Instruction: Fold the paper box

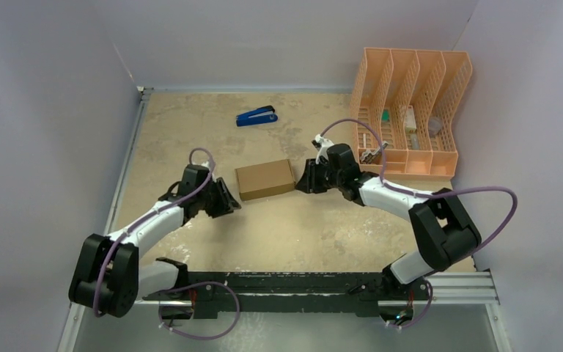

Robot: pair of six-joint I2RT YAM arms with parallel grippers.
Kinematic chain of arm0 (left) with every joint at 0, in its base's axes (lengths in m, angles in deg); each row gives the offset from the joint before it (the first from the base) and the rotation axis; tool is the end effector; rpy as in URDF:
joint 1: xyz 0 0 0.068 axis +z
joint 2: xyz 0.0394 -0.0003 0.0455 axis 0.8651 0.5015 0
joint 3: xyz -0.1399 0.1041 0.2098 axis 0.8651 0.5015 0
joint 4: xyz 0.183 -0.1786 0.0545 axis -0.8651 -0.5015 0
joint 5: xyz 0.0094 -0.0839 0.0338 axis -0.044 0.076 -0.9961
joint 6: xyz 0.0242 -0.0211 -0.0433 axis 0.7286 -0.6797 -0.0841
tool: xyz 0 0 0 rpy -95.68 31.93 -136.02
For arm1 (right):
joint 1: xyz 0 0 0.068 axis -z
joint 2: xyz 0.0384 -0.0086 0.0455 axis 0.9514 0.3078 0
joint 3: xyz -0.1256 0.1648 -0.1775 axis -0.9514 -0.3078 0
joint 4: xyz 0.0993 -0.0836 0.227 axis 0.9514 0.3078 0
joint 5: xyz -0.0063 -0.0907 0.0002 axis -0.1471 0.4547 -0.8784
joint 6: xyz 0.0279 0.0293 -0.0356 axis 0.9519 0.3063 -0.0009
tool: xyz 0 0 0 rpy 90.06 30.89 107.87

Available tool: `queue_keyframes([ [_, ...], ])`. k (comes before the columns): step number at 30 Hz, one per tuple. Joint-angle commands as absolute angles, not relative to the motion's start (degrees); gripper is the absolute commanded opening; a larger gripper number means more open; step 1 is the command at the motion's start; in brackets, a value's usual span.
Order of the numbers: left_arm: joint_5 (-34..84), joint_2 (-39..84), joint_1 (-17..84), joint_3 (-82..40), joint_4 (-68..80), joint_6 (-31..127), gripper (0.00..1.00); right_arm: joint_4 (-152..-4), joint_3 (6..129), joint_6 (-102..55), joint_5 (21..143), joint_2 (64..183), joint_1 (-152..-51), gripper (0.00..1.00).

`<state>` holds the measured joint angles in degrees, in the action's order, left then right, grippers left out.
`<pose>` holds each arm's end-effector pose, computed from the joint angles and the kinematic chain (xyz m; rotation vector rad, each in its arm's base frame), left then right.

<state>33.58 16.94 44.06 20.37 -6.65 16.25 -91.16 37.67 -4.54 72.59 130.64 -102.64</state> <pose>0.2163 -0.0721 0.1733 -0.4645 2.5047 -0.7943 0.2760 0.1752 0.2011 -0.2790 2.1903 0.8923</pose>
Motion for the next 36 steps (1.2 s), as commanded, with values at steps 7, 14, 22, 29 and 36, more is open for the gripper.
queue_keyframes([
  [7, 19.68, 4.97, 44.11, 17.39, -19.19, 16.13, 0.45, -82.58, 36.48, -7.95, 80.29, 120.58, -102.79, 0.55],
  [14, 6.06, -0.84, 45.73, 7.88, -25.04, 22.94, 0.58, -74.78, 39.49, -12.12, 92.08, 113.93, -100.34, 0.82],
  [22, -5.41, -6.45, 46.02, -3.25, -31.58, 30.93, 0.78, -70.74, 41.33, -16.53, 106.79, 102.65, -99.27, 0.99],
  [29, -11.28, -12.77, 45.11, -14.08, -34.08, 37.48, 0.92, -65.16, 43.01, -19.07, 120.83, 89.55, -99.15, 0.99],
  [36, -23.55, -18.68, 41.97, -12.59, -35.56, 37.87, 0.93, -62.69, 38.94, -19.66, 129.25, 76.74, -99.14, 0.99],
])
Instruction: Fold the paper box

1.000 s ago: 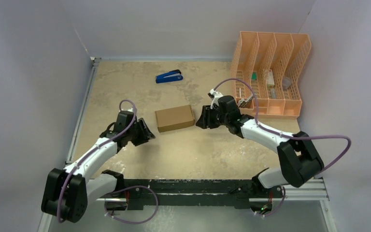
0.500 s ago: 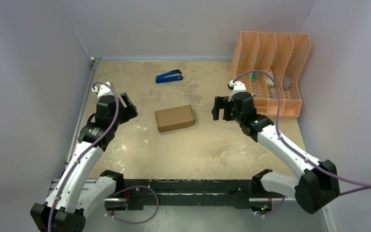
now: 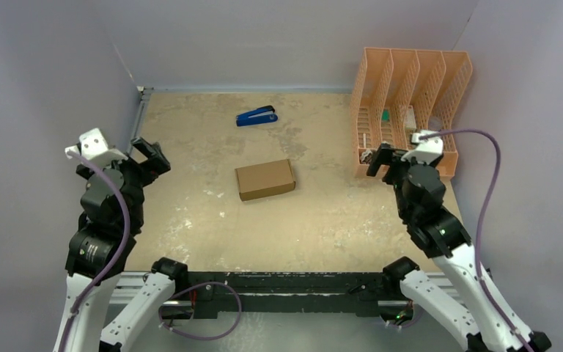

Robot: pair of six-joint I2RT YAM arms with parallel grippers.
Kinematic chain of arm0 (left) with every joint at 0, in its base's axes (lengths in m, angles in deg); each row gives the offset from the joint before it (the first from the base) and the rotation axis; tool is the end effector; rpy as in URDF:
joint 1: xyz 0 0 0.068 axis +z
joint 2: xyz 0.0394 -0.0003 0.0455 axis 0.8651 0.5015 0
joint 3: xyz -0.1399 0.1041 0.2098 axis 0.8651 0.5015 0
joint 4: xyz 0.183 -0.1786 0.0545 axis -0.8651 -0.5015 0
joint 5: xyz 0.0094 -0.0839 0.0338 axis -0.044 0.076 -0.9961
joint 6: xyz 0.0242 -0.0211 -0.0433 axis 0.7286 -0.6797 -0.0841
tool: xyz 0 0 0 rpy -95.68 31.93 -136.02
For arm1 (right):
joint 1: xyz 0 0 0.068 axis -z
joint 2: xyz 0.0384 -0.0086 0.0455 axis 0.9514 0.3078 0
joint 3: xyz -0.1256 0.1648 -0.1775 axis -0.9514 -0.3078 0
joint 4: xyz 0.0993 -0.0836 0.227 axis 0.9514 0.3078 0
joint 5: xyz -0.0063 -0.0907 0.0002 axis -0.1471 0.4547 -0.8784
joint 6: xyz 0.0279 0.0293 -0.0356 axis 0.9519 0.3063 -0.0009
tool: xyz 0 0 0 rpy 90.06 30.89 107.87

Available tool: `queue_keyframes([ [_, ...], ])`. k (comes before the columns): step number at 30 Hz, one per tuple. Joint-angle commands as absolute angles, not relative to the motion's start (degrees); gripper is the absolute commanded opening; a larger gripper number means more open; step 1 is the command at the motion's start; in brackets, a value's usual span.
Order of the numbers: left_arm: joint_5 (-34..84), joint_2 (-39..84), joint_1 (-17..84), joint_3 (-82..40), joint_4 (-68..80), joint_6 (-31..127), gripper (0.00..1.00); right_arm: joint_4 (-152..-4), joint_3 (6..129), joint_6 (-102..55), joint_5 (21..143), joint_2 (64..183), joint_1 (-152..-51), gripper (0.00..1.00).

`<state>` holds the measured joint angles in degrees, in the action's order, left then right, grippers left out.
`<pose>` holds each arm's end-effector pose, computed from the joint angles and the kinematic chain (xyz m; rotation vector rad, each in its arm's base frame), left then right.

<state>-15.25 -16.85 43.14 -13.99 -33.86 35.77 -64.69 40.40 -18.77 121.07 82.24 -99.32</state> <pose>0.0941 -0.0086 0.4263 -0.5069 1.6122 -0.0493 0.1463 0.0546 0.3685 0.1859 1.6459 0.0635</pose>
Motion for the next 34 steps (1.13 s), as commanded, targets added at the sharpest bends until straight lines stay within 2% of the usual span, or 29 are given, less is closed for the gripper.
queue_keyframes([
  [1, -24.01, -19.54, 41.62, -11.37, -35.34, 36.79, 0.93, -62.65, 37.77, -19.18, 130.01, 75.23, -99.18, 0.99],
  [7, -22.81, -23.80, 41.35, -3.37, -34.72, 32.56, 0.93, -62.05, 32.19, -15.36, 133.21, 68.31, -99.15, 0.99],
  [14, -22.26, -29.82, 41.35, 5.71, -32.33, 30.55, 0.93, -61.68, 30.27, -14.65, 129.33, 66.58, -99.14, 0.99],
  [25, -26.38, -28.69, 41.35, 6.19, -33.50, 27.23, 0.93, -61.66, 30.52, -16.17, 124.81, 67.28, -99.16, 0.99],
  [34, -25.25, -26.96, 41.35, 6.99, -32.65, 25.65, 0.92, -63.29, 31.08, -19.65, 124.24, 68.10, -99.15, 0.99],
])
